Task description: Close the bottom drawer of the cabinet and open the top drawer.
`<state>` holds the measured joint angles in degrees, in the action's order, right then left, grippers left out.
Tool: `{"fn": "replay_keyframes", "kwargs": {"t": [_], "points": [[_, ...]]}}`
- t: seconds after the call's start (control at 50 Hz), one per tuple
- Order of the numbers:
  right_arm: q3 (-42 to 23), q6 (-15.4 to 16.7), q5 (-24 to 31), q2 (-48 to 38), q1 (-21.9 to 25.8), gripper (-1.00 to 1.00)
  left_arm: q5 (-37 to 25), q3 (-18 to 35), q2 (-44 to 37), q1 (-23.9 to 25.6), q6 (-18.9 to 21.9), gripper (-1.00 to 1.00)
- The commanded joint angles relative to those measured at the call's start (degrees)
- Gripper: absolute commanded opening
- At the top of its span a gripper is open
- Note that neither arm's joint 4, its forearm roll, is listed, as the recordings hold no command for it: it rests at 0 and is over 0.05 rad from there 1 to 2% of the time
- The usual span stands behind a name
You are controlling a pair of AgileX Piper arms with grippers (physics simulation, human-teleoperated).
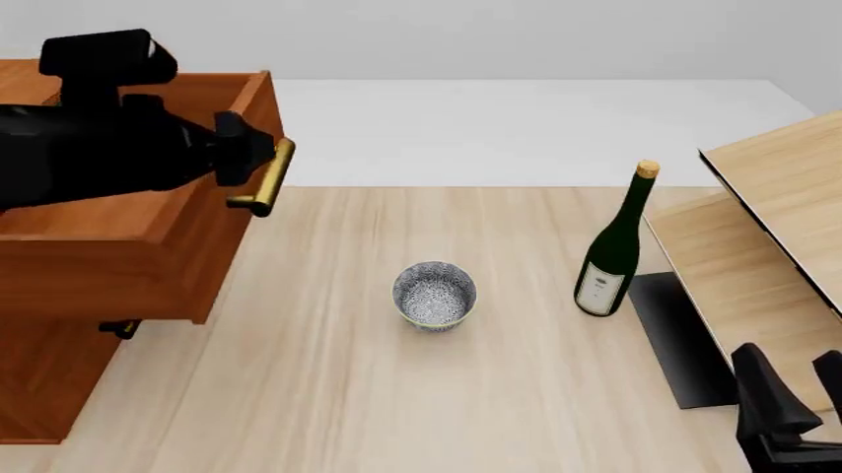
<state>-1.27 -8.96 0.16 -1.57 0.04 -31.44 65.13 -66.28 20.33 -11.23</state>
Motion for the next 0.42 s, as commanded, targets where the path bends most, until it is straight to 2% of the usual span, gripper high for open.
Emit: {"fn": "replay_keyframes", "kwargs": {"t": [0.02,0.42], "points": [[0.0,-0.1,-0.2,-0.1,-0.1,1.0,0.3,0.7,-3.7,3.9,-1.2,1.0],[0.1,0.0,-0.3,-0.2,-0.2,1.0,1.4,6.8,-4.7,12.4,-2.9,1.0]]}}
